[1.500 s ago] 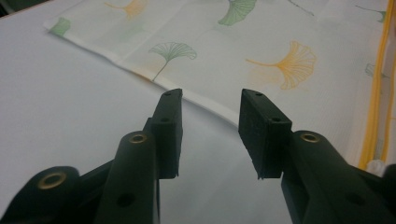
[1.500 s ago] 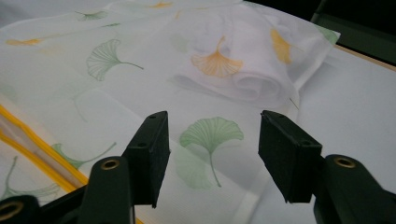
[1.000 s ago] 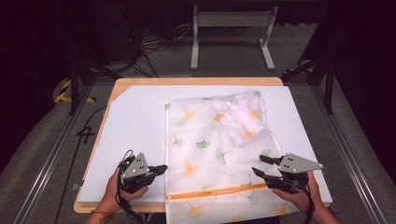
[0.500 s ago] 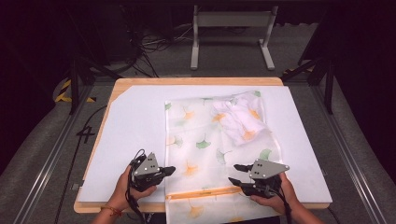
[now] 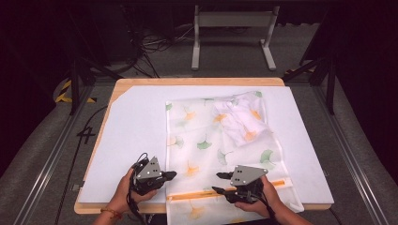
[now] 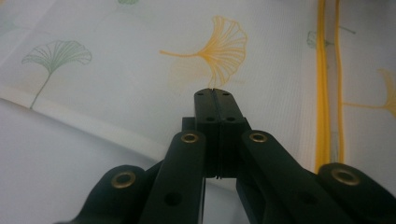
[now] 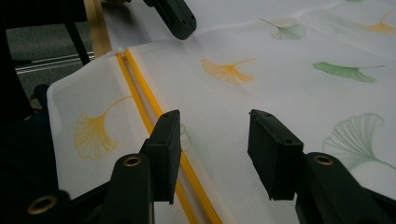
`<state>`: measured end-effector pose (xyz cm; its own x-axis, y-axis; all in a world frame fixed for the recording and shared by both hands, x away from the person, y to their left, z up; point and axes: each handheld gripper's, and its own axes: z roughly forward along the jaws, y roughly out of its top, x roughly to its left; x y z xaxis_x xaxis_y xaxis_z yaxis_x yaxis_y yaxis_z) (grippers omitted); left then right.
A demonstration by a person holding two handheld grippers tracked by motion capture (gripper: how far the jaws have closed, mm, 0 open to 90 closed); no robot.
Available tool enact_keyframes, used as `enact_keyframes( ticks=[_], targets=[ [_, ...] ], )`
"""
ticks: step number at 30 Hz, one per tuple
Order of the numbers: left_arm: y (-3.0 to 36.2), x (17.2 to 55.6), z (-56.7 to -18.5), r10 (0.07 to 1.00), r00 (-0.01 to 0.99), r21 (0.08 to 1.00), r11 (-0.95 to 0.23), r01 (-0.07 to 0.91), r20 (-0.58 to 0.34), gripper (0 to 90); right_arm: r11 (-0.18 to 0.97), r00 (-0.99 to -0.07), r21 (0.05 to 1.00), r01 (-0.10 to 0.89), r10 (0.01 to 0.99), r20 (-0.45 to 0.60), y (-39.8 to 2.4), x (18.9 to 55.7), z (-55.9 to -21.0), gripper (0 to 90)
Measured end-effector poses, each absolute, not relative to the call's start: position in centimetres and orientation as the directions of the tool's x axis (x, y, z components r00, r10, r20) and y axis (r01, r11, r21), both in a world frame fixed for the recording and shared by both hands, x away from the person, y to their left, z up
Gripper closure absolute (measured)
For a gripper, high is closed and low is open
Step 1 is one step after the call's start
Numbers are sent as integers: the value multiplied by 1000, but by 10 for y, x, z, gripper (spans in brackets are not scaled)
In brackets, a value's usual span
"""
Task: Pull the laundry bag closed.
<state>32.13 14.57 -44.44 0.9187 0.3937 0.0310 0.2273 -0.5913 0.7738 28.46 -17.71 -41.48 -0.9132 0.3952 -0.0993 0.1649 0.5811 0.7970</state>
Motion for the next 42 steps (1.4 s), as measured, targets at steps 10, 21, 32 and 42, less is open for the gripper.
enact_keyframes(
  ticks=[10, 21, 32, 42],
  targets=[
    [142, 323, -454, 389, 920, 725, -646, 240, 43, 900, 616, -953, 781, 100, 284, -102, -133, 280, -419, 630],
    [144, 325, -455, 386, 923, 727, -638, 253, 18, 900, 678, -979, 735, 32, 171, -115, -74, 274, -426, 682],
    [144, 327, -455, 371, 929, 726, -642, 246, 14, 900, 714, -981, 700, 11, 143, -131, -41, 273, -429, 704],
    [144, 328, -455, 366, 931, 724, -647, 242, 16, 900, 744, -978, 667, 40, 167, -128, -27, 277, -441, 645]
  ],
)
